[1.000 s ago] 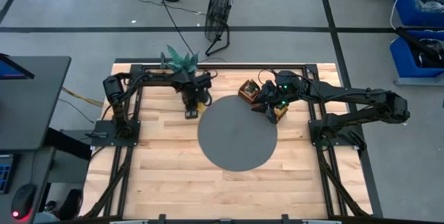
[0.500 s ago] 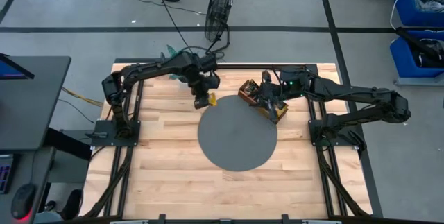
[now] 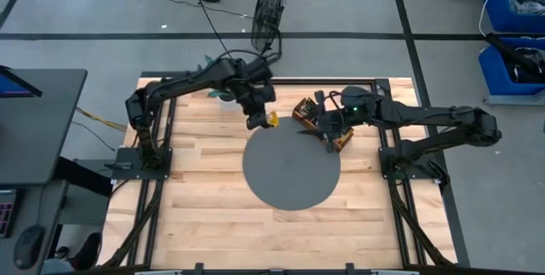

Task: Pick & Place Tea
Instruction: Put the yellow tea bag into the right section of the wooden organizer

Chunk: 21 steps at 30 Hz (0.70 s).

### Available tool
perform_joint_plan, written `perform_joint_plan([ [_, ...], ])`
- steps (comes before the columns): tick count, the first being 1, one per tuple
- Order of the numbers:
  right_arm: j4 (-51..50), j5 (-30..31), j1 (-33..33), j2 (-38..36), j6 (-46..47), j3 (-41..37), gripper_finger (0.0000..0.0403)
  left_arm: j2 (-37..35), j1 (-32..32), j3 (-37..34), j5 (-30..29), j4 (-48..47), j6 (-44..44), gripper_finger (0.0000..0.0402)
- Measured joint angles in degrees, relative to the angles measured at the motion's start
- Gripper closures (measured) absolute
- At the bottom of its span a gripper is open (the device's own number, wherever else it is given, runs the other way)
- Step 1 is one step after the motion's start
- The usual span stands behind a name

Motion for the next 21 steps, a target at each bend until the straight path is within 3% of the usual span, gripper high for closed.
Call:
perform_joint_plan([
  [9, 7.6, 1.5, 2.2, 8.4, -0.9, 0.1, 0.0229, 0.0, -2.0, 0.0, 0.4, 0.5, -2.8, 0.0399],
  [21, 13.9, 6.0, 4.6, 13.1, -1.0, 0.1, 0.0229, 0.0, -2.9, 0.0, 0.4, 1.1, -4.6, 0.0399],
])
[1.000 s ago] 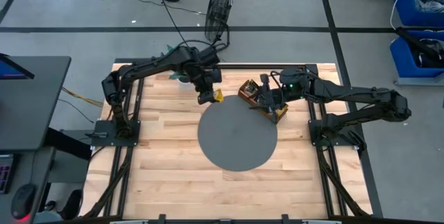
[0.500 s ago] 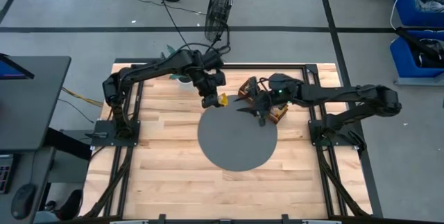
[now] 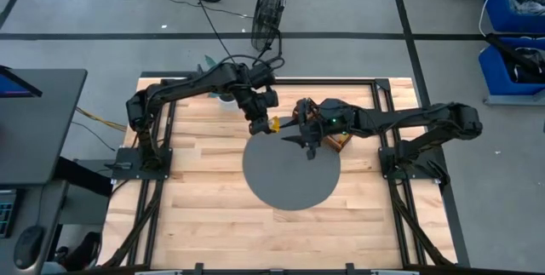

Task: Pick & Place Tea
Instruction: Put the yellow tea bag into the right section of the wooden organizer

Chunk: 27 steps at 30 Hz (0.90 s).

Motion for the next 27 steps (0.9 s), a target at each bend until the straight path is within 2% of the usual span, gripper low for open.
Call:
perform_joint_plan([
  [16, 3.2, 0.0, 0.0, 2.1, 0.0, 0.0, 0.0235, -0.1, -1.9, 0.0, -0.1, 1.4, 0.1, 0.0399],
  [19, 3.0, 0.0, 0.0, 2.2, -0.2, 0.0, 0.0258, -0.1, -2.0, 0.0, -0.1, 1.4, 0.1, 0.0399],
  [27, 3.1, 0.0, 0.0, 2.5, -0.2, 0.0, 0.0351, -0.1, -2.3, 0.1, 0.0, 1.6, 0.6, 0.0399],
])
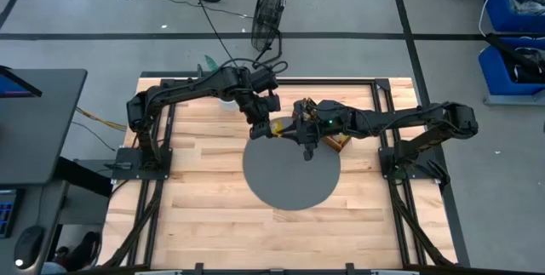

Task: Pick & Place Tea
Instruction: Put the yellow tea bag into the right section of the wooden organizer

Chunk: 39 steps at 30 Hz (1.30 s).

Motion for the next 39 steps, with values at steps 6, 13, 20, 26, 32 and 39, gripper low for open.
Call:
perform_joint_plan([
  [6, -0.1, 0.3, 0.0, 0.0, 0.2, 0.0, 0.0396, 0.0, 0.0, 0.0, -0.1, 0.4, -0.4, 0.0398],
  [13, -0.6, 3.4, -0.1, 0.0, 6.5, 0.0, 0.0401, 0.0, 0.1, 0.0, -0.5, 0.7, -0.4, 0.0356],
  [20, -1.7, 3.4, -0.2, 0.0, 10.3, 0.0, 0.0402, 0.0, 0.1, 0.2, 0.0, -1.9, -0.5, 0.0298],
  [26, -5.9, 4.6, -0.4, -0.7, 16.0, 0.0, 0.0402, 0.0, 1.2, 3.9, -4.8, -8.8, 0.2, 0.0272],
  [32, -13.2, 5.0, -1.8, -5.2, 25.8, 0.0, 0.0403, -0.1, 1.5, 9.8, -18.3, -13.6, 1.3, 0.0276],
  [39, -21.6, 10.8, -4.8, -13.9, 35.6, -4.5, 0.0403, -0.1, 0.9, 13.3, -26.5, -13.5, -0.5, 0.0284],
])
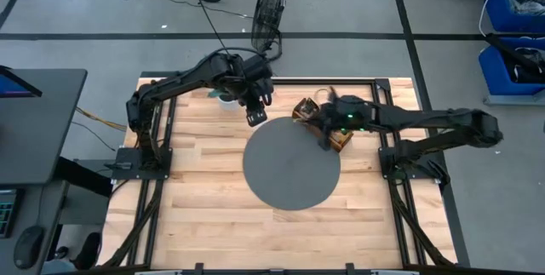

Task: Pick & Place Tea
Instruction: Put the yellow tea bag into the right section of the wooden organizer

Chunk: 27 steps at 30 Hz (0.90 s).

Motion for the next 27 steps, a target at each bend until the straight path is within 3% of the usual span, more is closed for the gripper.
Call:
perform_joint_plan([
  [3, 1.6, 0.4, -1.3, -6.9, 8.0, -7.2, 0.0403, 0.0, -0.8, 0.0, -4.1, -0.5, -0.8, 0.0285],
  [8, 5.7, 6.0, -0.1, -20.4, 22.4, -18.5, 0.0403, 0.1, -2.5, 0.0, -6.4, -0.2, -0.9, 0.0285],
  [14, 3.8, 15.5, 2.2, -33.0, 35.6, -24.4, 0.0403, 0.1, -3.4, 0.0, -9.5, 0.1, -1.1, 0.0285],
  [18, -3.7, 18.8, 3.7, -37.9, 38.1, -24.4, 0.0403, 0.1, -3.4, 0.0, -13.7, 1.2, -3.3, 0.0285],
  [22, -13.1, 21.8, 4.6, -40.9, 42.5, -24.7, 0.0403, 0.1, -3.4, 0.0, -14.1, 2.1, -1.8, 0.0285],
  [27, -6.0, 23.7, 4.7, -43.1, 46.7, -29.8, 0.0403, 0.1, -3.5, -0.1, -14.1, 3.1, -1.5, 0.0285],
])
